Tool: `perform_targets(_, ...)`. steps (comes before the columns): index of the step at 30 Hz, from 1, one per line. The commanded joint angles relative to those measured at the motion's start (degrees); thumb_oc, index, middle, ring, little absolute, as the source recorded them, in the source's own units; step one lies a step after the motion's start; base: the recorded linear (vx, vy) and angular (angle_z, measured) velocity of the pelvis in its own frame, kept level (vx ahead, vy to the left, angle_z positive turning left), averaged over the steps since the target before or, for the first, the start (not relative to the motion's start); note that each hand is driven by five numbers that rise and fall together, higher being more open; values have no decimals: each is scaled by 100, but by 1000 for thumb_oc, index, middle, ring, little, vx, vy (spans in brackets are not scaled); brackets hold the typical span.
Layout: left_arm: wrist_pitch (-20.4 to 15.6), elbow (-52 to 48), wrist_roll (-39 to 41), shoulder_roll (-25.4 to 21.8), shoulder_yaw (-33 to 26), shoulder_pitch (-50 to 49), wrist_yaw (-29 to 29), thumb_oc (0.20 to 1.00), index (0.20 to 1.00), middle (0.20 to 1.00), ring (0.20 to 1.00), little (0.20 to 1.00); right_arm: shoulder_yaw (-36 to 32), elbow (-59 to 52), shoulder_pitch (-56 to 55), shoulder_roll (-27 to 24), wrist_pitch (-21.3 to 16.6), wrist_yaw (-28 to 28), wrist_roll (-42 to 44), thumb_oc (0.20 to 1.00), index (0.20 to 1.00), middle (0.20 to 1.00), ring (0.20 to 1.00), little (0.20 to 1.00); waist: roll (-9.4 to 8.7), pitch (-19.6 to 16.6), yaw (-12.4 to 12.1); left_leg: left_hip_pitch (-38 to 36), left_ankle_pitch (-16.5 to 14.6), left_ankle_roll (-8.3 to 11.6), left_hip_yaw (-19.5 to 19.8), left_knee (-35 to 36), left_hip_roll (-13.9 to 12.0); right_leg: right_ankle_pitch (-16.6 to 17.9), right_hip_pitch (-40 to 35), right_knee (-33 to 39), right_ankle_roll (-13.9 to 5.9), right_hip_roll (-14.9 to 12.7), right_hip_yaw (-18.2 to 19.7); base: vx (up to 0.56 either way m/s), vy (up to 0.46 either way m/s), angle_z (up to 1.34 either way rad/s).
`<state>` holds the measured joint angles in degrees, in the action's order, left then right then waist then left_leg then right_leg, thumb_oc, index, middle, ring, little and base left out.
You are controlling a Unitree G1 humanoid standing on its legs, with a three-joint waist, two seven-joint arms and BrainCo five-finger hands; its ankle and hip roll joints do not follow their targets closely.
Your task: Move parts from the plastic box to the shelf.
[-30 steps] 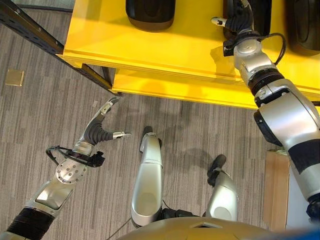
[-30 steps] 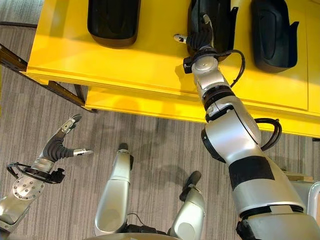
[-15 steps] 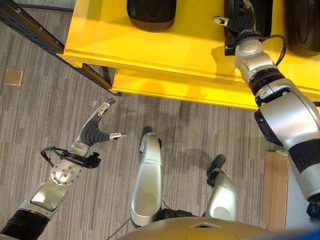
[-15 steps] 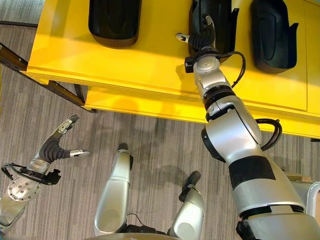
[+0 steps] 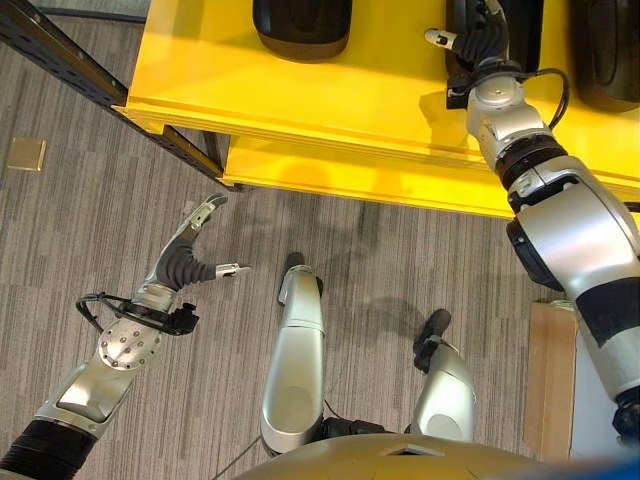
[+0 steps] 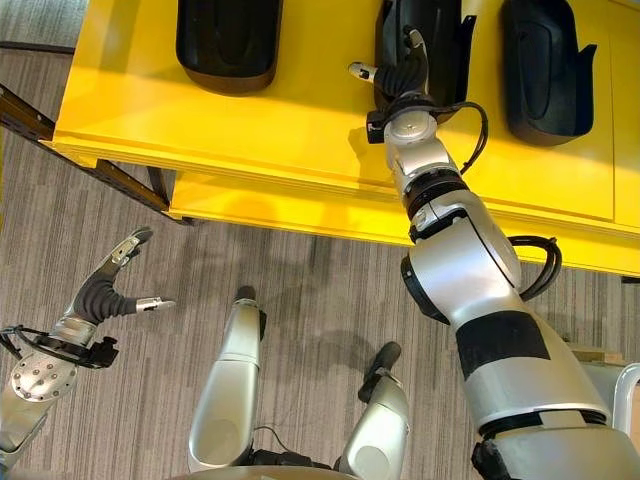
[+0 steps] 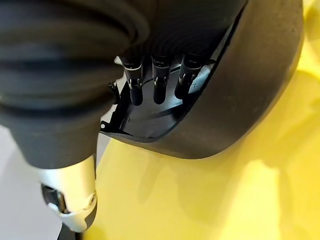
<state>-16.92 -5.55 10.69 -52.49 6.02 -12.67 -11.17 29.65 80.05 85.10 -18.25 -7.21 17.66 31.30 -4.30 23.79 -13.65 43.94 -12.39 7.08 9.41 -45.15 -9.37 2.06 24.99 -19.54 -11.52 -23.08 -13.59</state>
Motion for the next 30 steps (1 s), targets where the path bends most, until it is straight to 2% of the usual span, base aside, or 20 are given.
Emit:
perform_targets(1,-307,-469,217,-215,-70,-121,-3,1000,1000,1000,1000,1000,-323,12,106,237,-3,-119,260,1000,1000,1000,1000,1000,69,167,-245,0,363,-678,-370,778,343,-868,659,-1606,354,285,183,0,0,0)
perform_targets(30,-313,-439,383,-312,-197,-195,30,1000,1000,1000,1000,1000,-137,-125,161,535,5,-154,44,1000,1000,1000,1000,1000,-14,170,-317,33,390,-664,-335,805,350,-810,591,-1512,332,281,102,0,0,0)
